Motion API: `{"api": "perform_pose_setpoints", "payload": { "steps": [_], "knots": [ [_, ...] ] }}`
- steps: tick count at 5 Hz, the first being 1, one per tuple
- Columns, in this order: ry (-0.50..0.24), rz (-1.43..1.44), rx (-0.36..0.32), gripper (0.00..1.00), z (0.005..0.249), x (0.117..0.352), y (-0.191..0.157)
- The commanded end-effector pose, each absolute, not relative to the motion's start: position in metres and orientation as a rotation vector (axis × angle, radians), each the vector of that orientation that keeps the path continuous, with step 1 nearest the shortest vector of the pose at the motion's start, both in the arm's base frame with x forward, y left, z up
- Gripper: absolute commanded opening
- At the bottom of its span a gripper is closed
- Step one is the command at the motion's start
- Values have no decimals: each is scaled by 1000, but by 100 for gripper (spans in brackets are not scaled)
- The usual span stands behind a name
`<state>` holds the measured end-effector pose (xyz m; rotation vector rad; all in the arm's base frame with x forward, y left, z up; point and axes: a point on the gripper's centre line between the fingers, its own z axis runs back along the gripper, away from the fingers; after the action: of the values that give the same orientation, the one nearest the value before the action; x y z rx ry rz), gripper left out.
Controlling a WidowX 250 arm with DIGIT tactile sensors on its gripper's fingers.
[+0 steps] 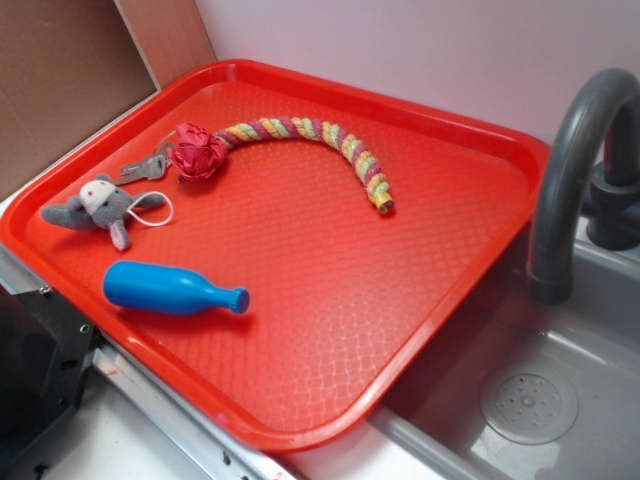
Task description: Grab the multicolored rope.
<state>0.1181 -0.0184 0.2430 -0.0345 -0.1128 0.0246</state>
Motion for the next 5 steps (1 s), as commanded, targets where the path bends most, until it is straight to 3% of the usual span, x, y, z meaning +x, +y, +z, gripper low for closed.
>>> {"api": "perform_pose_setpoints", "payload": {
  "steps": [1, 3, 4, 5],
  "knots": [
    [-113, 25, -35, 100, 243, 118, -18],
    [-196, 531, -189, 100, 230, 164, 3],
    [-221, 782, -202, 100, 220, 181, 5],
    [-285, 1019, -98, 100, 198, 211, 3]
  ]
}}
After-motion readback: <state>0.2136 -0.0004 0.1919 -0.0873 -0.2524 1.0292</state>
